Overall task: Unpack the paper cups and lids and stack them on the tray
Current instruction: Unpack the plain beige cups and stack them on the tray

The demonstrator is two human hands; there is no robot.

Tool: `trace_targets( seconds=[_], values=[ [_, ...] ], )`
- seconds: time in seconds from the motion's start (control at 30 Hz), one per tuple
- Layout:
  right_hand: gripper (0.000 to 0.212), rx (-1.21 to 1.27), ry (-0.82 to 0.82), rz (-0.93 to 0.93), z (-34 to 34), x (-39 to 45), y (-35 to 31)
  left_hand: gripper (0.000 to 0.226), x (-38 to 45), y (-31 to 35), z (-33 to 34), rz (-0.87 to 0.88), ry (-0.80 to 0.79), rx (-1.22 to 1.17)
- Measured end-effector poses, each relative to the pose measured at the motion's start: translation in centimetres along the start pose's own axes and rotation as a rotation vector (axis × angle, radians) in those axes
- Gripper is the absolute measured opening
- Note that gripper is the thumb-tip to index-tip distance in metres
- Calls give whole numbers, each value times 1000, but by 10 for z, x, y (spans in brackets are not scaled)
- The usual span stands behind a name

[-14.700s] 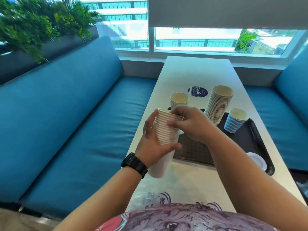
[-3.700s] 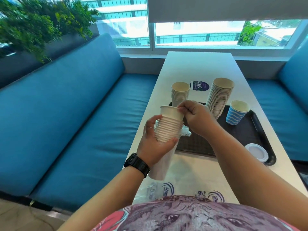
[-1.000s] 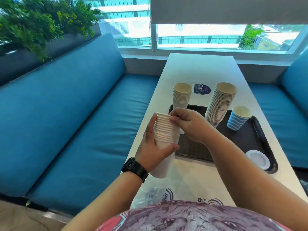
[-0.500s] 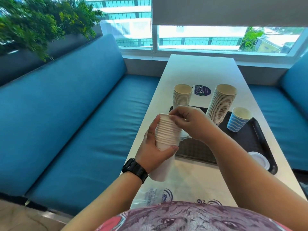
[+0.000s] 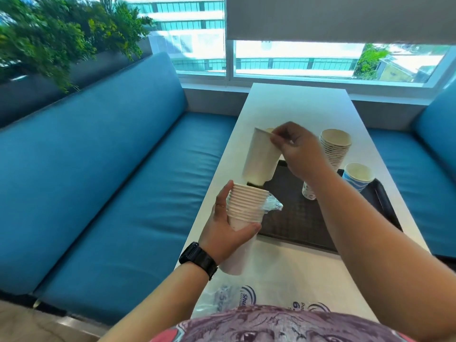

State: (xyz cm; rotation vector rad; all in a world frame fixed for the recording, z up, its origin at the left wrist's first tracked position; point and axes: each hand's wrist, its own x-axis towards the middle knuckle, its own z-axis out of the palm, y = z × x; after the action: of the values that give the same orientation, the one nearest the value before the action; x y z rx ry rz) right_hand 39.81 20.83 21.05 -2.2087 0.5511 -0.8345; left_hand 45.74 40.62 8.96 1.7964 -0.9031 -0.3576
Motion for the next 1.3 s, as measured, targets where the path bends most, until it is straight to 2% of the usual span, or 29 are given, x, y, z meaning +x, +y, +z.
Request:
trace_targets(
  seconds=[0.03,0.13,0.3,0.4,0.6,0.83,1.0,1.13,1.3],
  values=[
    [3,-40,32,-13,-2,10,1,105,0,-1,0,-4,-2,1],
    [17,-154,129,-73,-6,39,6,103,2,-5,0,-12,-11,-10],
    [23,-453,185,-205,-1,75,21,101,6,-11,-1,-22,-18,-24],
    [24,-582,130,-212,8,88,37,101,9,-13,-1,-32,-10,-13],
    [20,-633,-17,-140,40,76,84,100,12,-17,1,-33,-10,-3],
    [53,-687,-155,-115,48,66,99,100,14,-19,4,-24,-14,5],
    [60,-672,-156,-131,46,60,100,99,11,-14,5,-31,1,-23],
    [46,-475,-102,-109,45,40,85,98,11,-10,3,-31,9,-37],
    [28,-182,-186,-46,45,0,52,97,10,-4,3,-24,11,-56]
  ],
)
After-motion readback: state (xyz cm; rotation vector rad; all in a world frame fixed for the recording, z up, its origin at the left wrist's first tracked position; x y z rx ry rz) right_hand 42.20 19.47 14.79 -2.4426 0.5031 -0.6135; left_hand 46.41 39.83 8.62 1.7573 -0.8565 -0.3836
